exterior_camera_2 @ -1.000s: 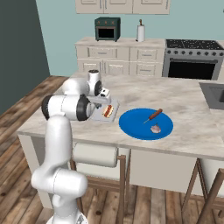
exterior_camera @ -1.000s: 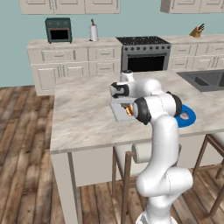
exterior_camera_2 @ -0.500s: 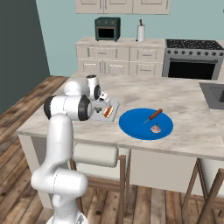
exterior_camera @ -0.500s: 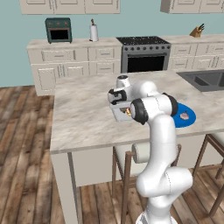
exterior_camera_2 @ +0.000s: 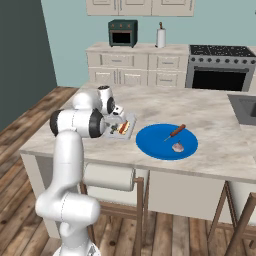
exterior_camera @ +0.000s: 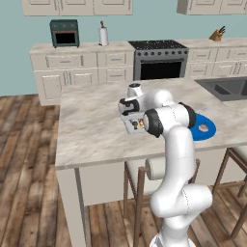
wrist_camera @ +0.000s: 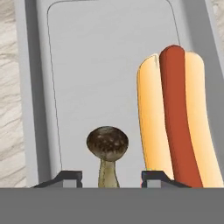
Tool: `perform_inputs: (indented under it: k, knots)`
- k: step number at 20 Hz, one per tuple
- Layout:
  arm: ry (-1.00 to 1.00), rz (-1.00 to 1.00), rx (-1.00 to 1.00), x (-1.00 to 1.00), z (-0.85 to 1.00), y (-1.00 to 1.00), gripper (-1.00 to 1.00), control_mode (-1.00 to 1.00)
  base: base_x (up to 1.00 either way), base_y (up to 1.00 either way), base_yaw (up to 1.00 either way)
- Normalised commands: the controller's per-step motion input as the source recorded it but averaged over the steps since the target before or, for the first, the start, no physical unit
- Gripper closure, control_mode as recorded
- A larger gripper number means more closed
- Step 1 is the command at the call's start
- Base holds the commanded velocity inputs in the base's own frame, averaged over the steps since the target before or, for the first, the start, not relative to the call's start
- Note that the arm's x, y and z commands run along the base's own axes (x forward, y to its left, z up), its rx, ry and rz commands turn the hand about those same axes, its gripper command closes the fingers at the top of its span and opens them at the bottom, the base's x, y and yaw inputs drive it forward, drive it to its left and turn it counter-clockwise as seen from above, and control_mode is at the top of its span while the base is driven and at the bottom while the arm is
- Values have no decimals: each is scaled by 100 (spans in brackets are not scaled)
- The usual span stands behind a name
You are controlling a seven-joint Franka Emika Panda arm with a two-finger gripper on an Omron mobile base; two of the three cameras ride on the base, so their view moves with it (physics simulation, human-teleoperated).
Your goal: Place one cooked food and one vegetable from the large plate to each tupperware container.
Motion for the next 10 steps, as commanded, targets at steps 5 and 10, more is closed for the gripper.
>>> perform_inputs:
  k: [5, 10]
  knots:
    - [0, 0, 0, -46, 29, 1, -100, -100, 0, 0, 0]
    - [0, 0, 0, -100, 85, -14, -100, -100, 0, 0, 0]
